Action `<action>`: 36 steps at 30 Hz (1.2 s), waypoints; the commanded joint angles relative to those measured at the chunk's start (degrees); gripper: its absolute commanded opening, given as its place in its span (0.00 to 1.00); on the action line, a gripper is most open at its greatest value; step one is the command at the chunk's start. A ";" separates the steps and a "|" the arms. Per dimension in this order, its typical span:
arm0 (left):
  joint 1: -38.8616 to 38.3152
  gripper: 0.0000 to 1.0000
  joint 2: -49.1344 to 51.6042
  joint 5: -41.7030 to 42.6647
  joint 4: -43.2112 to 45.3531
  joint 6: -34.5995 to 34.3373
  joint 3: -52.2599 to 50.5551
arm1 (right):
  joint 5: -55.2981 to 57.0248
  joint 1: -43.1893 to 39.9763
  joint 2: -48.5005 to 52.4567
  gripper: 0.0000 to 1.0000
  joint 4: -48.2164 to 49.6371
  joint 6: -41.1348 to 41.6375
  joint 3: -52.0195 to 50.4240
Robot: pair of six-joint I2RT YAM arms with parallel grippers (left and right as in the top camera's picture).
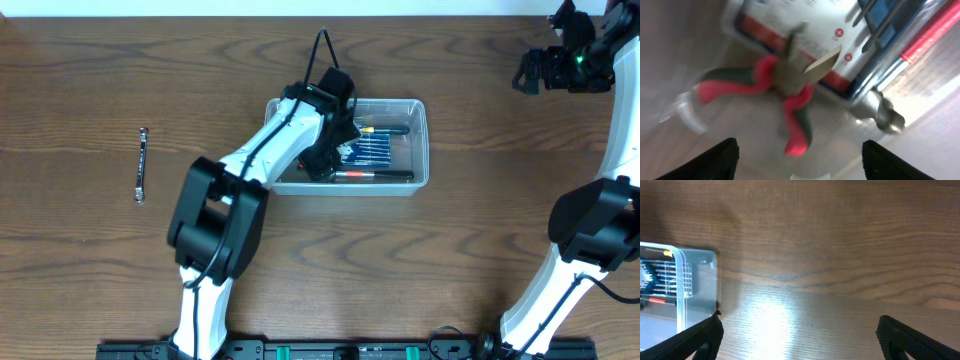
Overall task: Pack container
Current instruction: 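Carry the pliers into the container and open the left gripper, then move the left gripper over the silver wrench and lower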
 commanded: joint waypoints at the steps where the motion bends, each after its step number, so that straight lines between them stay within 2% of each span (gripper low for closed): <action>1: 0.35 0.81 -10.08 -3.08 -1.05 -0.02 1.44 | -0.28 0.37 0.17 0.99 -0.09 0.76 -0.04; 7: 4.11 0.99 -24.83 -9.92 -1.31 -9.49 1.44 | -0.28 0.37 0.17 0.99 -0.39 0.76 -0.04; 13: 21.90 0.98 -30.71 -10.62 -3.26 -16.79 1.44 | -0.28 0.37 0.17 0.99 -1.09 0.79 -0.04; 17: 35.50 0.98 -27.36 -8.17 -4.28 -17.07 1.33 | -0.28 0.44 0.17 0.99 -1.79 0.79 -0.04; 20: 43.54 0.98 -23.21 -1.66 -4.33 -17.07 1.33 | -0.28 0.76 0.17 0.99 -2.03 0.79 -0.04; 23: 48.22 0.98 -19.23 4.15 -4.57 -17.03 1.33 | -0.28 1.36 0.17 0.99 -2.01 0.79 -0.04; 30: 50.42 0.98 -9.81 4.76 -4.28 -13.77 1.33 | -0.24 2.54 0.17 0.99 -2.23 0.76 -0.04; 36: 50.36 0.98 -1.68 4.61 -3.08 -13.75 1.33 | -0.24 2.62 0.17 0.99 -3.08 0.76 -0.04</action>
